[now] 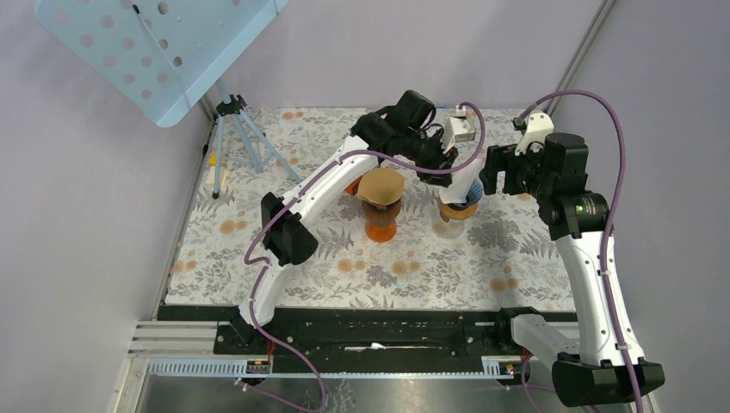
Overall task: Place the coffee filter in the dripper
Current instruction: Place the coffee filter in the coffee dripper.
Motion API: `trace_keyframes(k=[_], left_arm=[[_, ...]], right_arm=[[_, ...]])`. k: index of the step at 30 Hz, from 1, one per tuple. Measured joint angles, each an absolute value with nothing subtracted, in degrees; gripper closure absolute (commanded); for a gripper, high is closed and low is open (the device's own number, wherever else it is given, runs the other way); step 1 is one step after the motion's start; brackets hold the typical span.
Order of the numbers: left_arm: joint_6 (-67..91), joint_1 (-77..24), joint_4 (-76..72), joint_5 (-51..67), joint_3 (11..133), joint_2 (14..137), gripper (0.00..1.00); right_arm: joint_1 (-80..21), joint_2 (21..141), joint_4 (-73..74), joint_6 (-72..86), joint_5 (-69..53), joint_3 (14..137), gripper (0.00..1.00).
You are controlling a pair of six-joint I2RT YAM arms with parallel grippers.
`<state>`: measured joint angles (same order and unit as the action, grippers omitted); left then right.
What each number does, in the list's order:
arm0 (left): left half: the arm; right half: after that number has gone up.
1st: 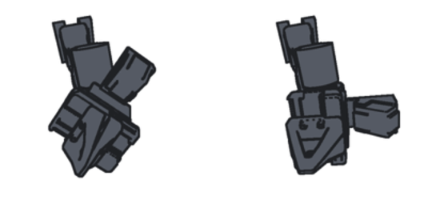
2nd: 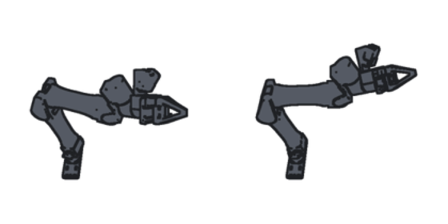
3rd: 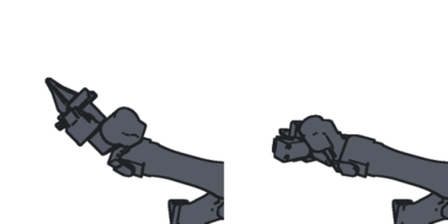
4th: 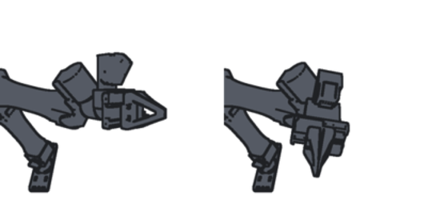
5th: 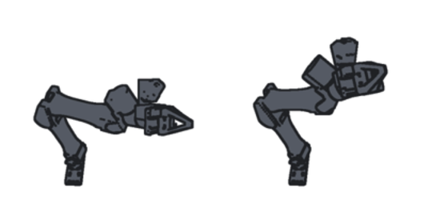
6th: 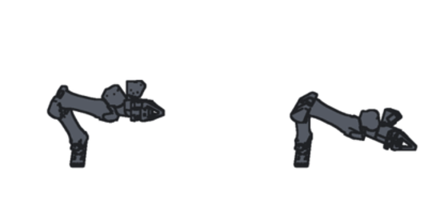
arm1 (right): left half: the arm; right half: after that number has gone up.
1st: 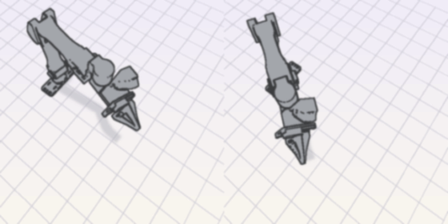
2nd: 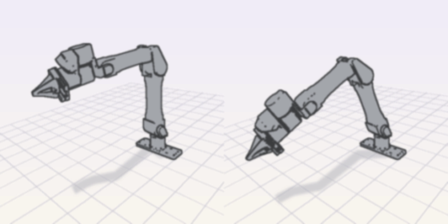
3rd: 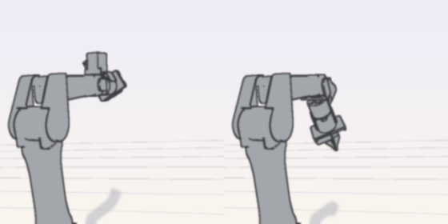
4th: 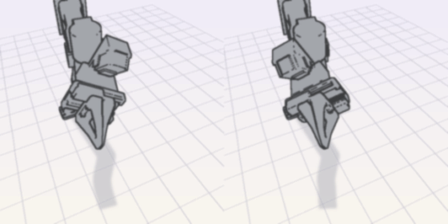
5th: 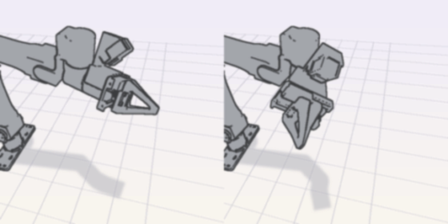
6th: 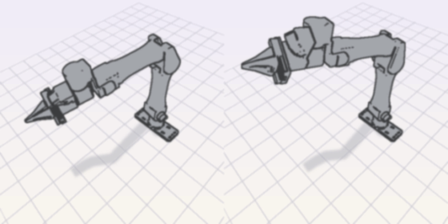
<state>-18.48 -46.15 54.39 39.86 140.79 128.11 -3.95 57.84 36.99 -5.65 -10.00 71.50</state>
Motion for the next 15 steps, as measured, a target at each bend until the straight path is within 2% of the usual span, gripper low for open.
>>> trace_keyframes(k=[8, 12, 15], left_arm=[[-15.4, -46.1, 52.9, 39.4, 138.7, 128.2, 0.58], [-13.2, -46.1, 52.7, 38.6, 137.1, 128.2, 0.56], [-11.5, -46.1, 52.3, 38.4, 136.9, 128.1, 0.6]], right_arm=[[-3.9, 57.5, 37.0, -5.8, -9.6, 71.4, 0.12], [-3.7, 57.0, 37.0, -5.9, -9.5, 71.4, 0.12], [-3.6, 56.8, 37.0, -6.0, -9.4, 71.4, 0.12]])
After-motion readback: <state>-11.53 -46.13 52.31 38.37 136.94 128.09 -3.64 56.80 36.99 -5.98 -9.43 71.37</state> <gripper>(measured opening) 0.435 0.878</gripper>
